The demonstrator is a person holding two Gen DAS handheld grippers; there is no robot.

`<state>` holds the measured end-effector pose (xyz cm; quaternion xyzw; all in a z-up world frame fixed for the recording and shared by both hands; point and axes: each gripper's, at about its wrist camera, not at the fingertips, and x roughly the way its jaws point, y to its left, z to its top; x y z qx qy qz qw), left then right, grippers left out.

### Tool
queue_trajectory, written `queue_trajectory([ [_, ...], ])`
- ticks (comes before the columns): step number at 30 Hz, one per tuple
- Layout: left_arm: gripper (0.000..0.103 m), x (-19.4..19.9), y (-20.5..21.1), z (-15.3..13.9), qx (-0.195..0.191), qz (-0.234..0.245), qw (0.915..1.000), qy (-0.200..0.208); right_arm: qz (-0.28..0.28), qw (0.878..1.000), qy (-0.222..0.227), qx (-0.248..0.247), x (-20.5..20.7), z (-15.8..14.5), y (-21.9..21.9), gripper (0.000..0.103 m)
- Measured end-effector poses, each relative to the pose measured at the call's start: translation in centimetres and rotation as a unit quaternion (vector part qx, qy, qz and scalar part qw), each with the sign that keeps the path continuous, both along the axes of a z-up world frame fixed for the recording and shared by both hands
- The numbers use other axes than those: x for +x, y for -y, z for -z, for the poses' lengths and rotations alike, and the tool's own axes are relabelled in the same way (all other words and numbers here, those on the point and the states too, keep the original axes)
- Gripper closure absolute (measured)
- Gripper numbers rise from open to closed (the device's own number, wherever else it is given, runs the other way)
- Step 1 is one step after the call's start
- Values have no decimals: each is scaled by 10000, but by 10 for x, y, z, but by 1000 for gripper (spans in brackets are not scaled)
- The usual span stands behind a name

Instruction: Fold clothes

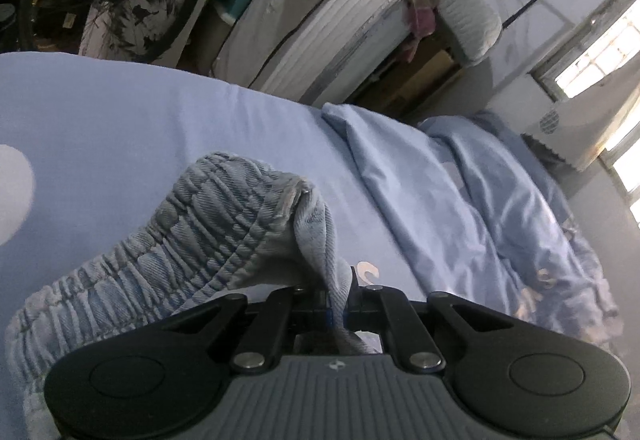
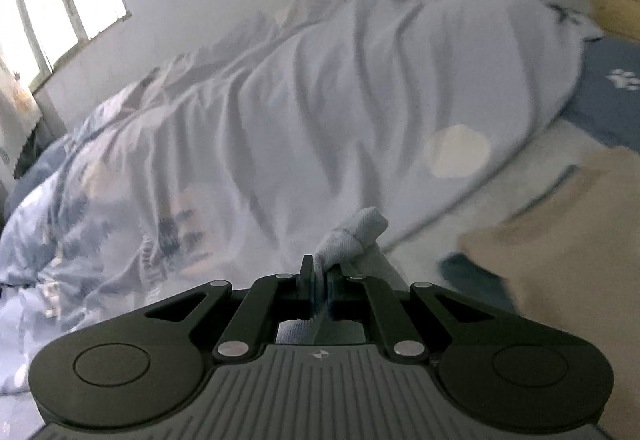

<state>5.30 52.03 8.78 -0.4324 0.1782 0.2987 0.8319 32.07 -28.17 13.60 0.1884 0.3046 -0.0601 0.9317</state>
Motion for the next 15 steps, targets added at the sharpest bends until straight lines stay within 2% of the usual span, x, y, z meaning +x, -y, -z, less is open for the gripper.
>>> queue_trajectory([
  [6,100,26,-3,37,246,29,9993,-277,-355,9979,-385,-388,66,52,-31,101],
  [12,94,27,10,53,854,281,9956,-263,-485,9968,-548,-314,87,94,-36,99],
  [13,89,26,12,52,924,339,9949,-227,-495,9970,-530,-264,87,99,-34,99],
  [14,78,25,15,51,974,415,9943,-145,-477,9977,-451,-169,84,100,-31,93],
  [15,71,23,17,49,1010,510,9936,-34,-443,9984,-355,-59,80,100,-27,83],
])
